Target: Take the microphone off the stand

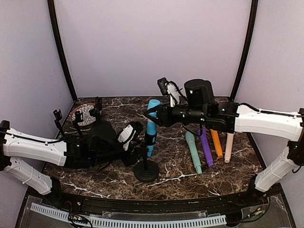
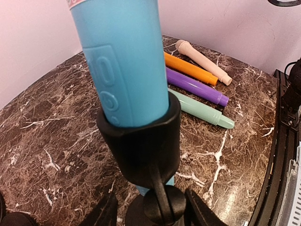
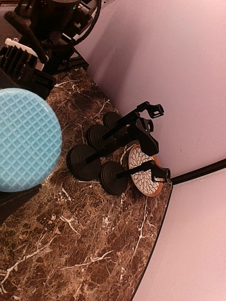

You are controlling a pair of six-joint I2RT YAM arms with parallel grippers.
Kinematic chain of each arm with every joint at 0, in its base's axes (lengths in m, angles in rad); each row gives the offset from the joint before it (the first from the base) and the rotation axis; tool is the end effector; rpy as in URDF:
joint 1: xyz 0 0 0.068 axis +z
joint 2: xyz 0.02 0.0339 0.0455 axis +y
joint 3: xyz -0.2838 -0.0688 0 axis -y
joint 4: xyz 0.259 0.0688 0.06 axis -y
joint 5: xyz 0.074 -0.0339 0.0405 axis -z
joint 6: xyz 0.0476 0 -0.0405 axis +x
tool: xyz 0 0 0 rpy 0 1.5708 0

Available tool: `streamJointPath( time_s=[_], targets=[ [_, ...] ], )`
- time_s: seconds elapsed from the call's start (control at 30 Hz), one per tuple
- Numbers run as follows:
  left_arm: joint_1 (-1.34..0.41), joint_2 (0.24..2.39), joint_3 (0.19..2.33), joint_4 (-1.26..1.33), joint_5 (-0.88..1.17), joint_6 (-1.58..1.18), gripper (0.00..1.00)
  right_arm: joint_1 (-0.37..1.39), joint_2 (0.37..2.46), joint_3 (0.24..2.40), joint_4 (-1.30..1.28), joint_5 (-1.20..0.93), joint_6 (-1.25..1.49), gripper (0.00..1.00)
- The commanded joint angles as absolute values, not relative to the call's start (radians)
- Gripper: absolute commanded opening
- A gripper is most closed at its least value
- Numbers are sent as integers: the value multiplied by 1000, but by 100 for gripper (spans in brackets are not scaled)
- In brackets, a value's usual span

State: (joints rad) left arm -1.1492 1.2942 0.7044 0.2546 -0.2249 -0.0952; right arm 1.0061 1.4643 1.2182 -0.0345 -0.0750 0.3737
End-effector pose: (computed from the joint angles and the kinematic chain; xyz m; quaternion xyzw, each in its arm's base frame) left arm 0.1344 -0.2738 0.2527 0.3512 0.7328 -0.2611 0.5210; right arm 0.1963 0.3165 0.3571 -0.2697 0.7519 0.4055 0.4444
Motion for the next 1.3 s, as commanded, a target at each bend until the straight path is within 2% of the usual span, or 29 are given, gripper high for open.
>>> streamJointPath(
  time_s=[0.0,0.07,0.1,0.17,0.3,0.37,0.47,0.53,0.73,0.83,0.97,1.27],
  targets=[
    [-1147,1289,703,288,-223,-124,51,1011,1477,1209,-24,-30,352,10],
    [-1147,1286,696,291,-220,-130,48,1010,1480,1209,-26,-25,352,10],
    [-1147,1286,690,294,-219,-132,41,1010,1482,1209,-26,-23,353,10],
    [-1147,1288,685,295,-214,-136,34,1010,1483,1210,-27,-23,352,10],
    [-1147,1308,687,285,-208,-137,32,1012,1484,1215,-26,-27,351,10],
    [-1147,1318,692,275,-203,-133,24,1012,1481,1215,-24,-34,345,10],
    [-1147,1321,693,258,-203,-120,5,1012,1470,1210,-9,-63,327,9],
    [-1147,1317,688,247,-203,-108,0,1012,1456,1203,-4,-103,298,7],
    [-1146,1286,666,215,-173,-59,0,983,1392,1140,143,-426,190,7],
    [-1145,1275,661,194,-155,-44,0,961,1380,1140,165,-476,206,7],
    [-1144,1282,660,171,-155,-31,0,943,1381,1158,149,-406,282,8],
    [-1144,1330,667,145,-197,-20,0,940,1398,1274,-87,-54,463,8]
  ],
)
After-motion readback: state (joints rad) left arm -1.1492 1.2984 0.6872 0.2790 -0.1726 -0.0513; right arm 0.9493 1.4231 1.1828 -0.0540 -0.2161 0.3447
